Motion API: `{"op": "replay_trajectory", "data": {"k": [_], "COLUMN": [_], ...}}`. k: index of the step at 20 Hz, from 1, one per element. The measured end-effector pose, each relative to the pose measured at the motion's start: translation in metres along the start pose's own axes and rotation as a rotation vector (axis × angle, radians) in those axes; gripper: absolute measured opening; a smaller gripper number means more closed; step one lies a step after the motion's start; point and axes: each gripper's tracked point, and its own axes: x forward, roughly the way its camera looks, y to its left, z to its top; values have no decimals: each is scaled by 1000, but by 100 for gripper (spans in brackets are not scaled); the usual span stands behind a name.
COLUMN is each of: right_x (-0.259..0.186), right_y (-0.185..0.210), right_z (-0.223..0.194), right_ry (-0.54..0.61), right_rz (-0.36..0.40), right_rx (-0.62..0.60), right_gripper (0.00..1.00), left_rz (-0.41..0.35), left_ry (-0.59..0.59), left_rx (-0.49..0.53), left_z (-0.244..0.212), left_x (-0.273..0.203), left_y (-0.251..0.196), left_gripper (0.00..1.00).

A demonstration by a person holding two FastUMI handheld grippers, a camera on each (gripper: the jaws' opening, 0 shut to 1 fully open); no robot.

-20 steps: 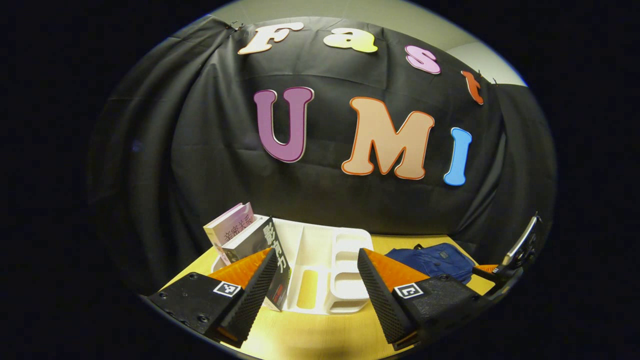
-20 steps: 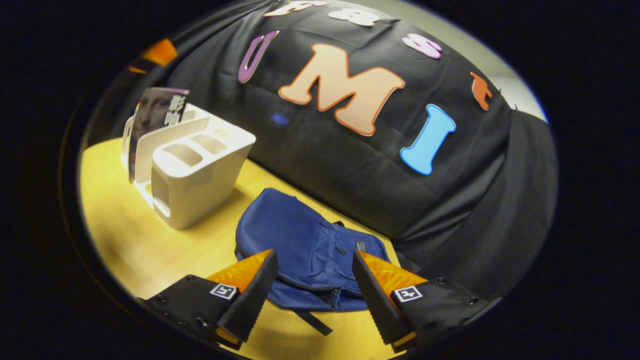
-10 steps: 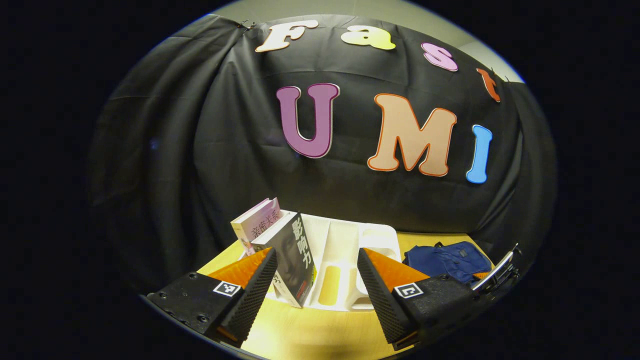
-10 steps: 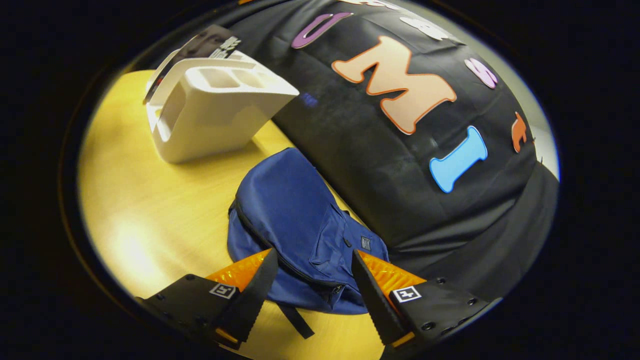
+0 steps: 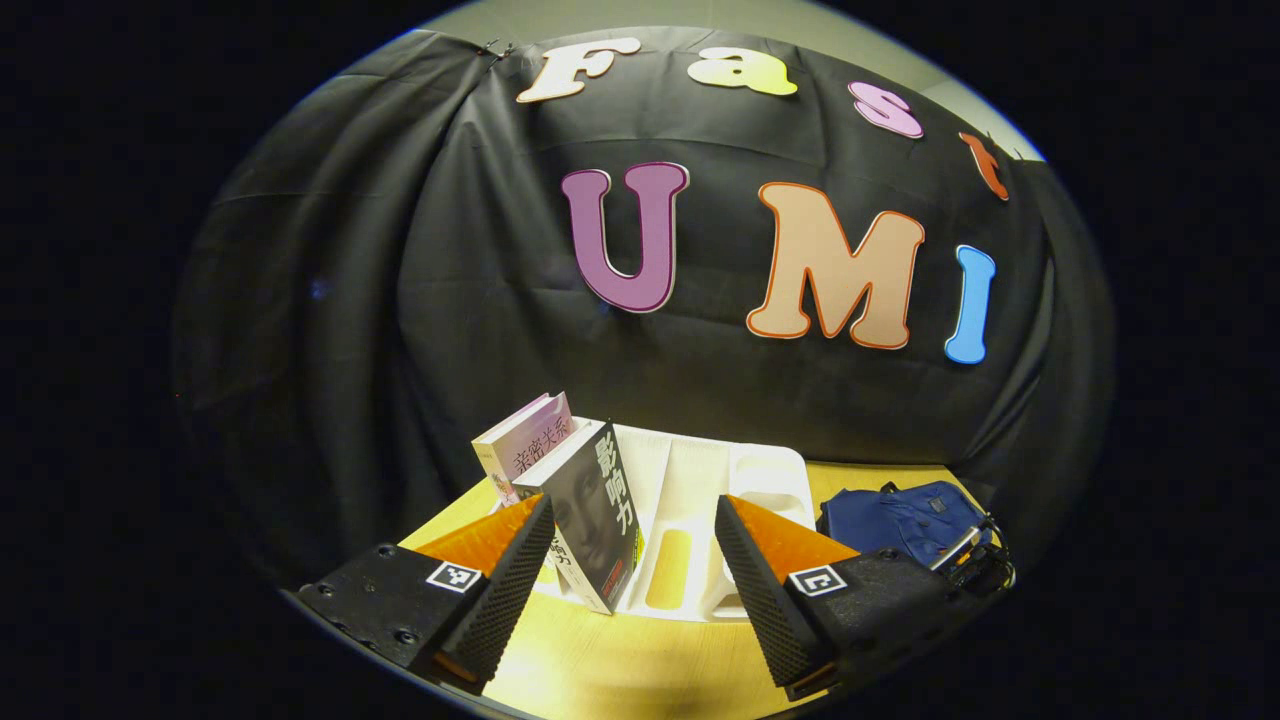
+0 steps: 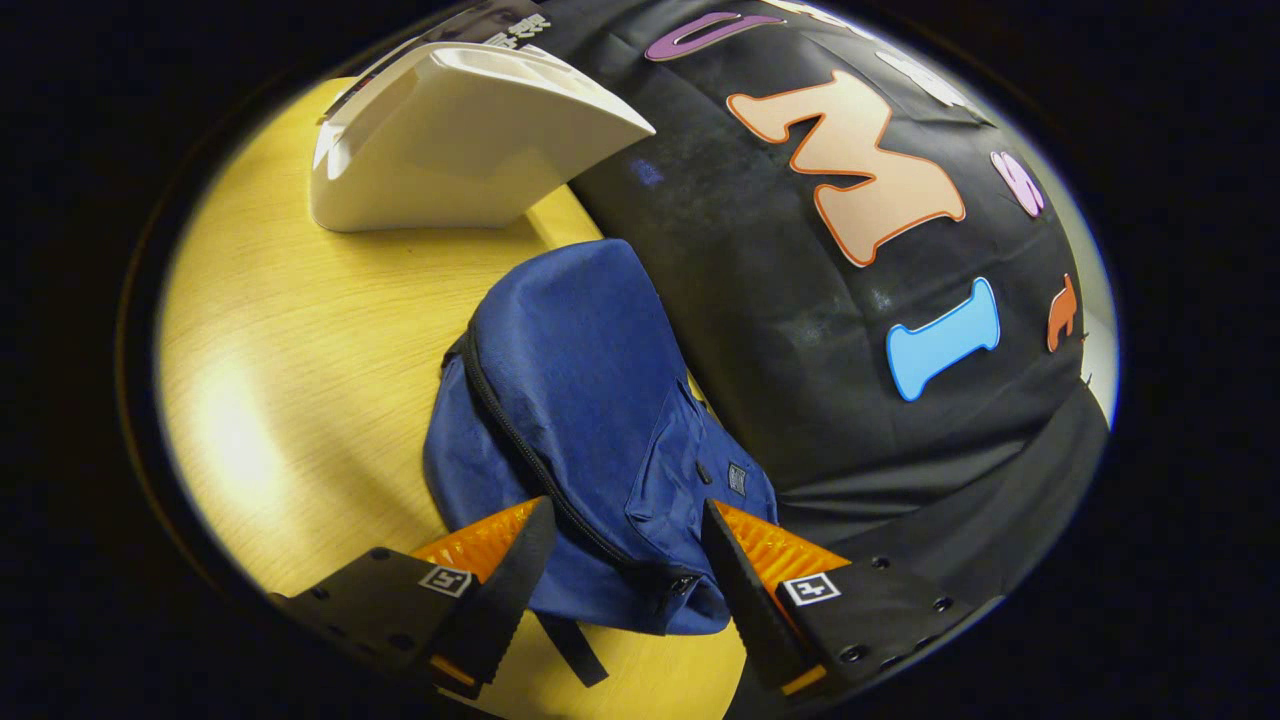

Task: Open the schoolbag, grab two books from the bookshelf and put them into the schoolbag.

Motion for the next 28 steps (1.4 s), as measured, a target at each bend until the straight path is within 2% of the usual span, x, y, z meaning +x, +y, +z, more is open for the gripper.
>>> {"op": "replay_trajectory", "data": {"k": [1, 3, 5, 7, 8, 12, 13, 14, 17, 22, 23, 24, 27, 28], "right_x": [0, 14, 23, 30, 32, 41, 45, 52, 65, 83, 84, 84, 86, 85], "right_y": [-2, -4, 2, 0, 2, -4, -4, -4, -1, 2, 2, 5, -5, -8], "right_z": [5, 12, 10, 11, 15, 22, 24, 24, 29, 26, 29, 28, 30, 31], "right_ry": [-12, -32, -20, -18, -21, -32, -26, -19, 2, 25, 28, 24, 27, 26], "right_rz": [-11, -18, -9, -26, -25, -78, -84, -88, -83, -72, -78, -64, -92, -96], "right_rx": [-25, -56, -39, -32, -22, -3, 10, 19, 35, 51, 51, 54, 65, 79], "right_gripper": [89, 88, 80, 73, 69, 46, 65, 65, 25, 25, 31, 9, 9, 12], "left_rz": [1, 3, 4, 6, 4, 7, 7, 7, 8, 24, 30, 40, 64, 66], "left_ry": [4, 11, 17, 23, 28, 39, 41, 45, 59, 75, 78, 83, 87, 88], "left_rx": [2, 6, 8, 10, 9, 20, 22, 24, 20, 16, 20, 28, 46, 50], "left_z": [-1, -2, -3, -3, -5, -6, -6, -7, -10, -13, -13, -14, -12, -11], "left_x": [0, 2, 2, 2, 3, 4, 4, 5, 8, 12, 13, 15, 20, 21], "left_y": [0, 0, 0, -1, -2, -4, -5, -5, -6, -2, -1, 3, 11, 13], "left_gripper": [92, 92, 95, 95, 92, 95, 95, 95, 92, 95, 95, 95, 95, 95]}}
